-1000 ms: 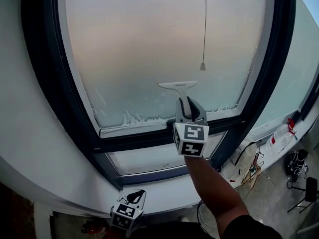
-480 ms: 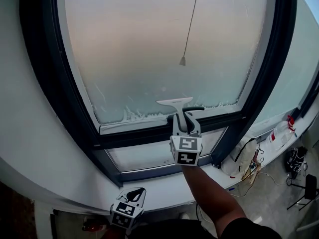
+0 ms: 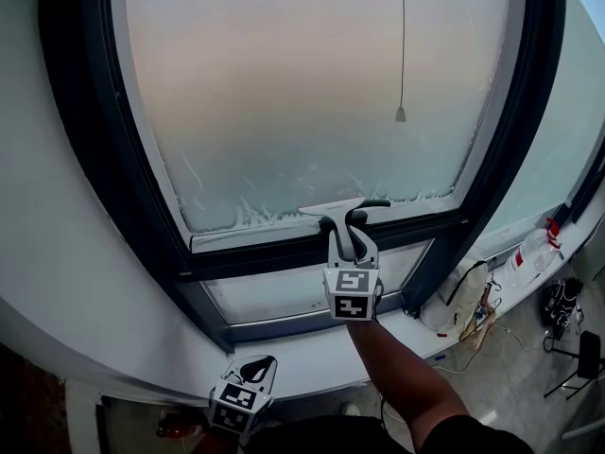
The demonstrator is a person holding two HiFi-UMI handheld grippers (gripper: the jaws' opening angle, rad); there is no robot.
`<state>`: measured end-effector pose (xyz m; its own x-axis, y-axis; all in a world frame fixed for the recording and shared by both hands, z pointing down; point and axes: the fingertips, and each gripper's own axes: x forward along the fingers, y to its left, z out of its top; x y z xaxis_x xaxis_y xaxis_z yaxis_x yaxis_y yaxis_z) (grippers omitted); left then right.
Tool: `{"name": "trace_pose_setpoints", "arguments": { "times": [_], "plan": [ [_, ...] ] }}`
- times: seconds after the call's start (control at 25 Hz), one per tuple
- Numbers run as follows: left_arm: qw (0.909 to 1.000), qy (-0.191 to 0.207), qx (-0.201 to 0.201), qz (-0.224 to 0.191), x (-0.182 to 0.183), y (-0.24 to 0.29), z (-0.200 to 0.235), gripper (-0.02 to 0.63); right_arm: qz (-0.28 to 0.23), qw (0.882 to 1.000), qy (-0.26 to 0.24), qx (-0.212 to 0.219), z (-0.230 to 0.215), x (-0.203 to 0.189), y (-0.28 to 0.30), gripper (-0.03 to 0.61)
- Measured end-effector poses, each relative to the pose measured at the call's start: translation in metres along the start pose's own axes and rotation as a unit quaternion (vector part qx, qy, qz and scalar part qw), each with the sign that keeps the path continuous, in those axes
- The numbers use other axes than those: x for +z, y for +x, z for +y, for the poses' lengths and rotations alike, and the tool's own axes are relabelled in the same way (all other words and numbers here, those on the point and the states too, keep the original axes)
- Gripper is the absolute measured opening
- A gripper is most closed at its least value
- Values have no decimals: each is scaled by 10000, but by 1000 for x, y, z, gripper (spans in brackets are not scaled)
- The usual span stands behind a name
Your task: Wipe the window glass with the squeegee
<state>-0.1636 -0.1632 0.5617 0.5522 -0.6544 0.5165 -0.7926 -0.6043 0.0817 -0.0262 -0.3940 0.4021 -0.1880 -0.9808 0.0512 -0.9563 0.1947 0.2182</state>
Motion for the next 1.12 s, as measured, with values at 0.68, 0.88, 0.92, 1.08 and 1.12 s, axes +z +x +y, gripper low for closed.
{"name": "trace_pose_setpoints", "arguments": {
  "times": [0.68,0.88,0.92,1.08,1.12],
  "plan": [
    [9999,-87,59,-84,-4,-5,2,0,40,9861,-1637,-273,2,-25,2,87],
    [9998,-69,77,-139,-4,-12,6,0,-12,9933,-1150,-151,5,-15,-2,87],
    [9998,-66,76,-154,-4,-13,7,0,-68,9949,-997,-102,8,-9,-5,87],
    [9997,-43,118,-213,-5,-22,16,0,-482,9984,-265,158,25,38,-22,87],
    [9996,-41,140,-233,-5,-24,19,0,-624,9977,-120,222,30,55,-27,87]
  ]
}}
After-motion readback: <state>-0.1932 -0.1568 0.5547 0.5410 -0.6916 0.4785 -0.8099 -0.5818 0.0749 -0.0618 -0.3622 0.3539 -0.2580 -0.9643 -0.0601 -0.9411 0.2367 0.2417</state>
